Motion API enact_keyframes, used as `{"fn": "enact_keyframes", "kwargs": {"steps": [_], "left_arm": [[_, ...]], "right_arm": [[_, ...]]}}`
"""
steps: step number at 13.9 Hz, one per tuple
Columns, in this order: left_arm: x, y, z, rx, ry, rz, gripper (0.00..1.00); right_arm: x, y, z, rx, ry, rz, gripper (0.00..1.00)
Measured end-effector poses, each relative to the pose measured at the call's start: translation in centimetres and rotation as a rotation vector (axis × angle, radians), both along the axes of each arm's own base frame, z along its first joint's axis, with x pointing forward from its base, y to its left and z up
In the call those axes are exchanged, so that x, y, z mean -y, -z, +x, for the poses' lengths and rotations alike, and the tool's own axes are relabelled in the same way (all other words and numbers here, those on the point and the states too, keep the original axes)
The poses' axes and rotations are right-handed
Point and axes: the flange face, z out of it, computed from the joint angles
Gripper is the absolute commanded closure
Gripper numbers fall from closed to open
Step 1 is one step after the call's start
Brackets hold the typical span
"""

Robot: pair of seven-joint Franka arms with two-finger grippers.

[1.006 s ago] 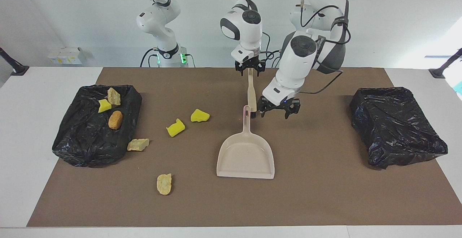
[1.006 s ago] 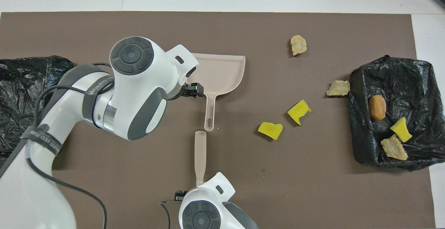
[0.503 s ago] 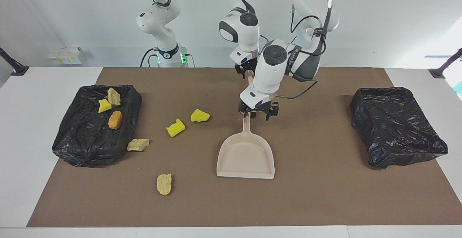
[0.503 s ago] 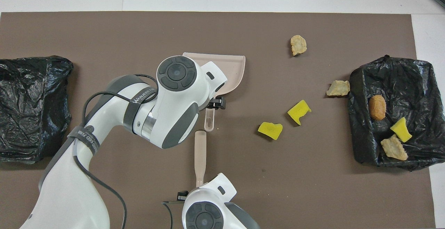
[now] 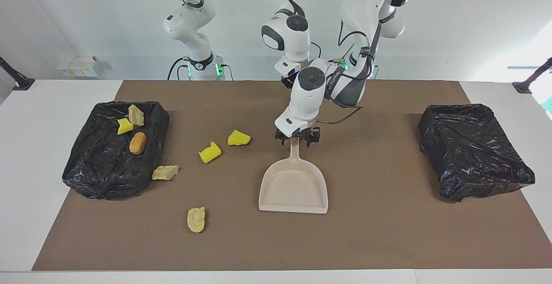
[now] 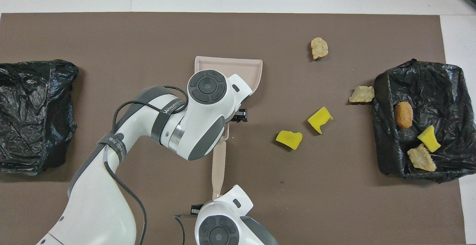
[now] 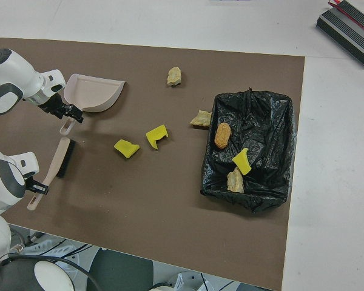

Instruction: Sweep and dump trash in bin

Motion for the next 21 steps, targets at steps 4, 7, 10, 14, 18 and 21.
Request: {"fn": "enact_keyframes", "kwargs": {"steps": [4, 7, 10, 14, 18, 21], "left_arm": [[0.6, 0.4, -0.9, -0.019, 0.013, 0.013, 1.0], [0.7, 0.4, -1.2, -0.034, 0.015, 0.028, 1.0], [-0.3, -1.2, -0.5, -0.019, 0.008, 0.04, 1.0], [-1.9, -4.6, -0.3, 0.017, 0.148, 0.059, 1.0], [-6.2, -6.6, 1.1, -0.019, 0.351, 0.074, 1.0], [-12.4, -10.4, 1.9, -0.075, 0.515, 0.079, 1.0]], "right_arm": [[1.0, -1.0, -0.2, -0.039, 0.004, -0.044, 1.0], [3.3, -3.7, 0.4, -0.073, 0.043, -0.077, 1.0], [6.9, -5.7, 1.7, -0.13, 0.098, -0.132, 1.0], [12.0, -6.9, 4.1, -0.205, 0.196, -0.19, 1.0], [18.7, -7.8, 7.8, -0.231, 0.265, -0.232, 1.0], [24.5, -7.5, 10.7, -0.191, 0.2, -0.321, 1.0]]}}
